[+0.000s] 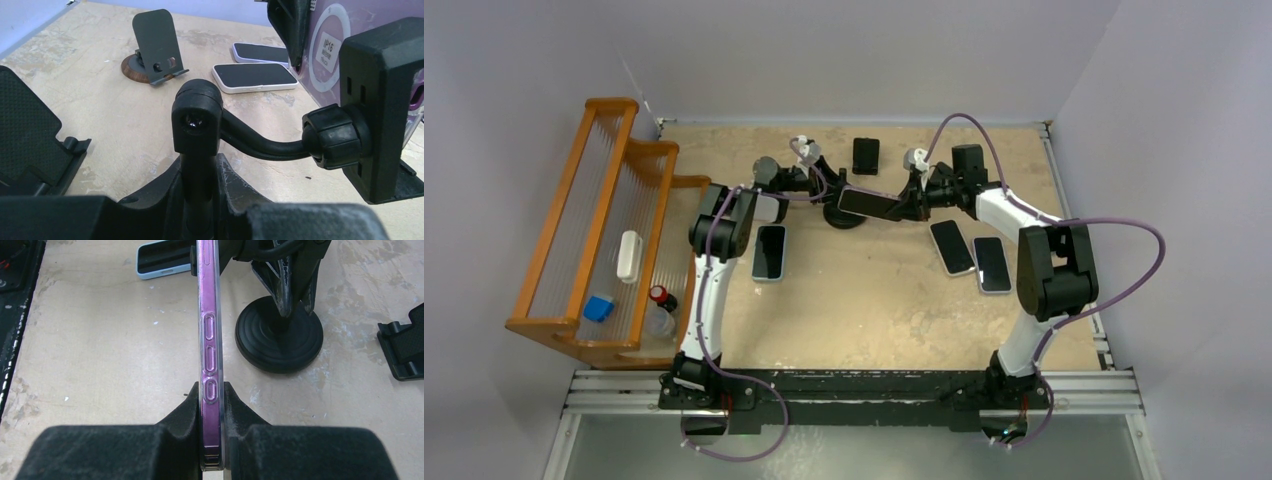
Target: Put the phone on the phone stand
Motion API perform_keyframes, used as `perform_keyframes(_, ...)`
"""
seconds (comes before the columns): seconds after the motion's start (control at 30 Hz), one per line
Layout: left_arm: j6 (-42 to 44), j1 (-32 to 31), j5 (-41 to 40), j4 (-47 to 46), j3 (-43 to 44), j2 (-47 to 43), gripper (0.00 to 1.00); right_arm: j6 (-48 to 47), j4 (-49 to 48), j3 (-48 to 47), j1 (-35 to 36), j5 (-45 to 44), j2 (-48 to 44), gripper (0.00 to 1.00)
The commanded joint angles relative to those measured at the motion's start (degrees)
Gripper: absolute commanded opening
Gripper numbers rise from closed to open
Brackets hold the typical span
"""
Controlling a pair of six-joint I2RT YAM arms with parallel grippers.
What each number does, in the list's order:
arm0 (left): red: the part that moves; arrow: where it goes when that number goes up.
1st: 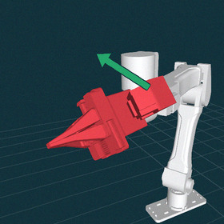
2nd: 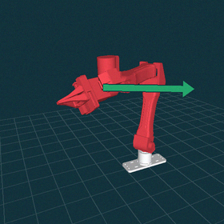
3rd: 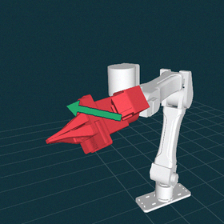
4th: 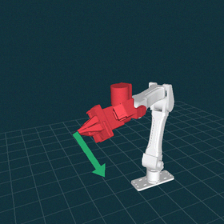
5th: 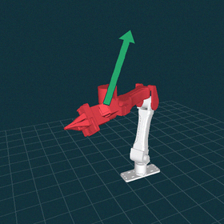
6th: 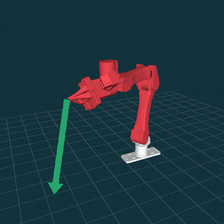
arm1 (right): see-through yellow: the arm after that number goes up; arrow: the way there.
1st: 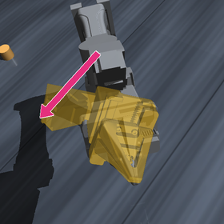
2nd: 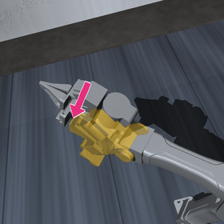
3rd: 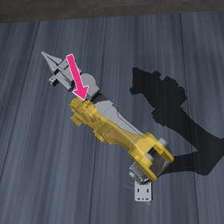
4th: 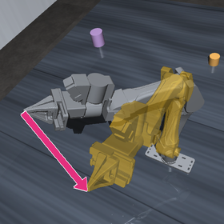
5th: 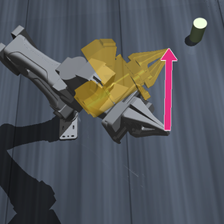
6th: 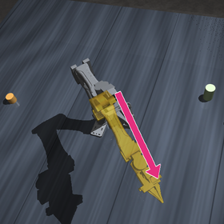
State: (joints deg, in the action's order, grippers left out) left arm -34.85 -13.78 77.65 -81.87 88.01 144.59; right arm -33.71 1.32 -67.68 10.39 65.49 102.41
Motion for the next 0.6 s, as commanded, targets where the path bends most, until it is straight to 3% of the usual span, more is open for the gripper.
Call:
perform_keyframes(0.0,6.4,0.0,-0.3,6.7,-2.1,-2.4,0.00,2.1,-5.1,-1.5,-1.3,-3.8,-0.8,0.00)
perform_keyframes(0.57,23.2,-6.8,-9.9,21.0,-6.1,-8.1,0.00,3.7,-6.6,-1.8,-0.1,-2.8,-1.6,0.00)
